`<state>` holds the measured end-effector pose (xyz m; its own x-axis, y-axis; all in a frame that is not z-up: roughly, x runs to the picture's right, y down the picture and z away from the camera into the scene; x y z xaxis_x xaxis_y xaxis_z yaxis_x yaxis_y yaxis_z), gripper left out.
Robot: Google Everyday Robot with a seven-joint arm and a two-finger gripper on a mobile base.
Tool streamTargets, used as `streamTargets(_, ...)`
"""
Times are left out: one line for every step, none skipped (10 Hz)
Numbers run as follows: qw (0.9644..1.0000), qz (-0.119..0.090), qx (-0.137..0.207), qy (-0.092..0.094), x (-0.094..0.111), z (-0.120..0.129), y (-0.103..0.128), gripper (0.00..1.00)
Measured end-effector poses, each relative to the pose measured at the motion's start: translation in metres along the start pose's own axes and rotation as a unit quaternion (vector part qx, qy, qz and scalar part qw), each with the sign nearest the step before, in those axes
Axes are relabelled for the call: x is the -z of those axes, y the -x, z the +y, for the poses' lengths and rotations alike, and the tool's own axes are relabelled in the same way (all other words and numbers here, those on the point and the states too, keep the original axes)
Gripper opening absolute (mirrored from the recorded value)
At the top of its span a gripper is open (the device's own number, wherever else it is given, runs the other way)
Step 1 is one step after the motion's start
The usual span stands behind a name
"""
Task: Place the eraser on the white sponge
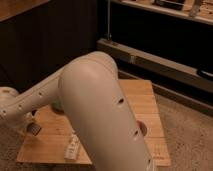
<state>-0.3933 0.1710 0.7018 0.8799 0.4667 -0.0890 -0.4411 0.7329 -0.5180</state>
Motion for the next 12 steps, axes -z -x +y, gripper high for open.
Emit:
streamTargets(1.0,-0.004,-0.003,0.004,0.004,0.001,0.005,0.2)
streamTargets(0.9998,-0.01,-0.012,0.009,0.009,-0.004,0.004,0.2)
streamTargets(0.9995,-0.018,-0.025,0.01,0.012,-0.012,0.001,0.2)
streamTargets(0.9989,-0.026,-0.038,0.011,0.015,-0.019,-0.004,0.2)
streamTargets(0.9984,-0.032,-0.046,0.011,0.017,-0.023,-0.008,0.2)
streamTargets(0.9974,-0.04,-0.059,0.008,0.021,-0.034,-0.013,0.2)
streamTargets(0.9966,-0.045,-0.069,0.005,0.025,-0.043,-0.017,0.2)
streamTargets(0.9961,-0.049,-0.074,0.003,0.029,-0.046,-0.017,0.2)
streamTargets(0.995,-0.054,-0.084,-0.003,0.037,-0.054,-0.019,0.2)
streamTargets(0.9939,-0.056,-0.094,-0.012,0.048,-0.064,-0.021,0.2)
streamTargets(0.9932,-0.059,-0.099,-0.016,0.057,-0.067,-0.021,0.2)
streamTargets(0.9924,-0.064,-0.104,-0.02,0.068,-0.068,-0.02,0.2)
